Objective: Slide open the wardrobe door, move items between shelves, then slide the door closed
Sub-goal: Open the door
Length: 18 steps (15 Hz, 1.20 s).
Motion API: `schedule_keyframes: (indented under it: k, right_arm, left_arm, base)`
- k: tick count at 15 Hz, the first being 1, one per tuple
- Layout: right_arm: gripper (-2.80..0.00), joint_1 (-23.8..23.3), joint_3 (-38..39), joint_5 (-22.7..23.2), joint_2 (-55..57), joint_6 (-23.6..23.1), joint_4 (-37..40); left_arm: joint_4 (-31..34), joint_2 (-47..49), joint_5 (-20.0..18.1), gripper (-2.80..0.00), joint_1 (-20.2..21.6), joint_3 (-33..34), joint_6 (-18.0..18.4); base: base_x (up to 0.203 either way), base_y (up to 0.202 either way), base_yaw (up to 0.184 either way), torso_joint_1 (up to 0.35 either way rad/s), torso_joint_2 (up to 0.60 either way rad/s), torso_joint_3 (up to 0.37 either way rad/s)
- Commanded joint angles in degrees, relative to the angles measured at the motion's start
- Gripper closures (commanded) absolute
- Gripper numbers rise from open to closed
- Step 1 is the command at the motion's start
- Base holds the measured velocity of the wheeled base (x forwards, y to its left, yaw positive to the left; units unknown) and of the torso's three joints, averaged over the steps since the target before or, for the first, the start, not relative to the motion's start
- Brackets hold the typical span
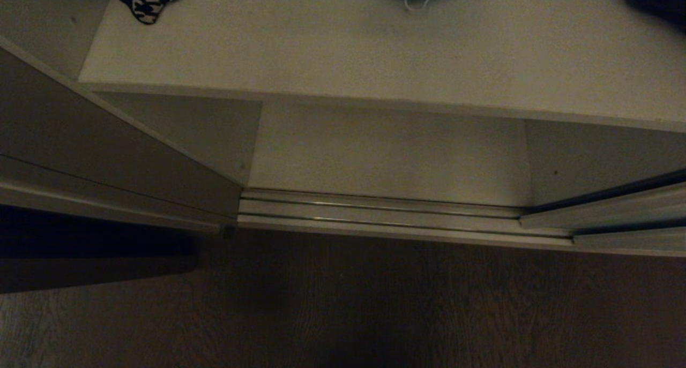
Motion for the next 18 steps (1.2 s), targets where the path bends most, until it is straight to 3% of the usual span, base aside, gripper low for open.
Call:
schedule_keyframes:
  k: [1,3,5,16,18]
  right_arm:
    - [0.0,0.01,0.02,0.02,-0.09,-0.05,0.0]
    - [0.0,0.01,0.0,0.02,-0.09,-0.11,0.0]
    - [0.0,0.01,-0.06,0.02,-0.09,-0.05,0.0]
    - [0.0,0.01,0.03,0.02,-0.09,-0.05,0.0]
    - [0.0,0.01,-0.06,0.02,-0.09,-0.05,0.0]
  left_arm:
    - [-0.75,0.13,0.08,0.0,0.01,0.15,-1.7]
    - [0.72,0.14,-0.64,0.0,0.01,0.14,-3.98]
    - [7.21,0.21,-0.38,0.0,0.01,-1.07,-10.52]
    - [5.28,0.2,-0.3,0.0,0.01,-0.56,-8.52]
    - [5.19,0.13,-0.1,0.0,0.01,-0.56,-9.7]
  base:
    - [0.0,0.0,0.0,0.0,0.0,0.0]
    - [0.0,0.0,0.0,0.0,0.0,0.0]
    - [0.0,0.0,0.0,0.0,0.0,0.0]
    - [0.0,0.0,0.0,0.0,0.0,0.0]
    - [0.0,0.0,0.0,0.0,0.0,0.0]
